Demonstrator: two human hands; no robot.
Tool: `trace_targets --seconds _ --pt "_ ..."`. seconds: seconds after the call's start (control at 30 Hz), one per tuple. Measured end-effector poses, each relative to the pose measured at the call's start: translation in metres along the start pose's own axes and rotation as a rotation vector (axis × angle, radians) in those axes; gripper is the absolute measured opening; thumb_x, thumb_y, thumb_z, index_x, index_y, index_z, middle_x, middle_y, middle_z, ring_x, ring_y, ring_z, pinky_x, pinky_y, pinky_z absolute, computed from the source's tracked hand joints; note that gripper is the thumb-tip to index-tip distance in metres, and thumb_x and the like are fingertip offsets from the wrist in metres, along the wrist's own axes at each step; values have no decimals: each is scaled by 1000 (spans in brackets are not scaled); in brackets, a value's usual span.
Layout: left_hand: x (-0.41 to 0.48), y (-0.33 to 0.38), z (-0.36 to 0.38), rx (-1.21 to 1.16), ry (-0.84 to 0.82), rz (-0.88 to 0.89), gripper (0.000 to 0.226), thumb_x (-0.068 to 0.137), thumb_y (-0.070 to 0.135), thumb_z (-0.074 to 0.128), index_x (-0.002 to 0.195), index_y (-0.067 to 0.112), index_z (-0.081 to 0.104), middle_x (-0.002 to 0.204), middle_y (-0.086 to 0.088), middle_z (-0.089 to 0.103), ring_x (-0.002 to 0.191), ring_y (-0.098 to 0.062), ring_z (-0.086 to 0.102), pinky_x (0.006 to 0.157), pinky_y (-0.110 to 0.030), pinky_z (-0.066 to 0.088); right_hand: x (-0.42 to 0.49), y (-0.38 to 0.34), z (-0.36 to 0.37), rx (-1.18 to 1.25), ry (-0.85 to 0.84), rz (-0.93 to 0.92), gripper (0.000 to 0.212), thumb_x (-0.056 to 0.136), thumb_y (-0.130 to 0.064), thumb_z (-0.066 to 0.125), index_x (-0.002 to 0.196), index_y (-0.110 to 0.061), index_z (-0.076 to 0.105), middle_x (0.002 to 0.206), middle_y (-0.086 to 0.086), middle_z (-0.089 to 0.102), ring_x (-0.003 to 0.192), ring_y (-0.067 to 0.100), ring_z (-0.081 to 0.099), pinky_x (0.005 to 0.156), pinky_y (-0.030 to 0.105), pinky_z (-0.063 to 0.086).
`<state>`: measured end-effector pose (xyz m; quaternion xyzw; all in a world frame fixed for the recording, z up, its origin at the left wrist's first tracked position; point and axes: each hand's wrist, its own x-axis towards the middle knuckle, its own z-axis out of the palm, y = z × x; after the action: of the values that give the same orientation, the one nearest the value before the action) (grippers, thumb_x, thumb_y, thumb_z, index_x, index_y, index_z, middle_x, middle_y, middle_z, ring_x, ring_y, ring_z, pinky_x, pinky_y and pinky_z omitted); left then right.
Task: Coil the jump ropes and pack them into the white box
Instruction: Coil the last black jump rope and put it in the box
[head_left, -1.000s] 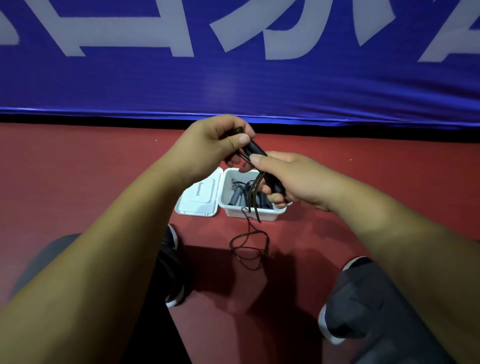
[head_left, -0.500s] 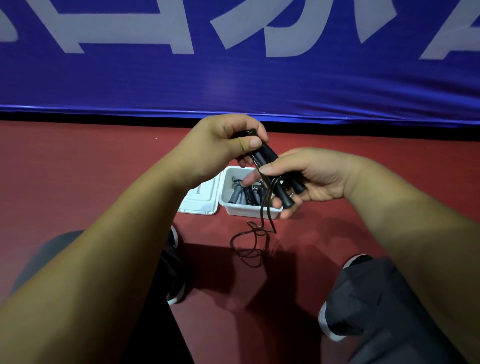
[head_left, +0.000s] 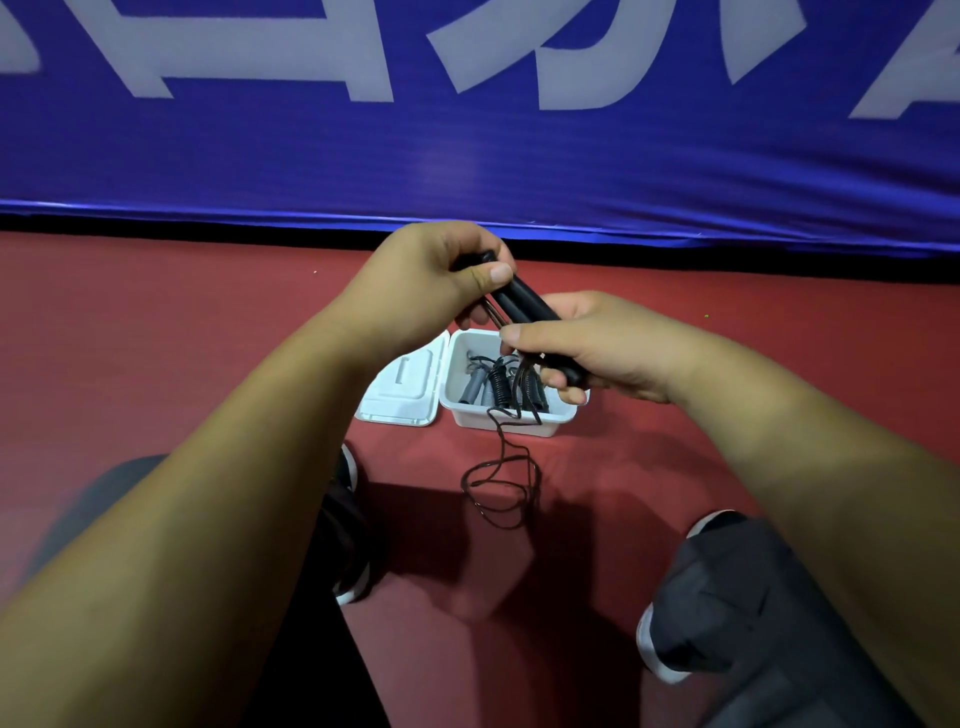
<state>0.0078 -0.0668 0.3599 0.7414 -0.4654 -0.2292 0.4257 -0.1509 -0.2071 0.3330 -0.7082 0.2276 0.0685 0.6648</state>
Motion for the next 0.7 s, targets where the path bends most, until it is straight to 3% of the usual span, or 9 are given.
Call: trace_targets --seconds 0.13,0.27,0.4,0.5,0.6,0.7 --pt "1 1 4 0 11 -17 8 103 18 67 100 18 74 75 3 72 66 -12 68 67 -30 57 -1 1 -1 -22 17 5 30 102 -28 70 118 -4 63 65 1 54 56 14 48 46 27 38" --pt "4 1 7 1 26 -33 8 103 19 67 99 18 74 70 8 71 63 -10 67 63 -23 55 -2 2 -1 -21 7 3 15 102 -27 71 111 -17 64 73 -1 54 58 12 50 48 28 47" --pt "4 2 7 -13 18 -42 9 103 21 67 101 16 74 72 4 72 63 -11 68 65 -25 57 -3 3 -2 61 -13 22 12 103 -18 69 110 -17 60 71 -4 52 53 9 34 43 22 23" --pt "5 -2 7 -106 -6 -71 14 103 27 68 106 15 74 83 -2 75 68 -15 68 71 -33 58 -4 2 -2 84 15 25 10 103 -18 70 105 -15 60 77 2 54 50 8 31 44 21 18" --pt "8 -13 12 -277 -50 -169 41 100 49 66 116 12 71 98 -8 76 84 -20 71 79 -39 58 -3 1 -4 165 50 12 10 103 -19 70 100 -17 60 78 2 52 51 8 29 47 24 15" --pt "7 -24 22 -381 -298 -322 74 86 72 63 131 14 64 122 -3 75 117 -26 72 101 -44 57 -4 -3 -10 221 92 -31 5 103 -18 68 103 -18 63 81 2 52 52 8 27 45 21 14"
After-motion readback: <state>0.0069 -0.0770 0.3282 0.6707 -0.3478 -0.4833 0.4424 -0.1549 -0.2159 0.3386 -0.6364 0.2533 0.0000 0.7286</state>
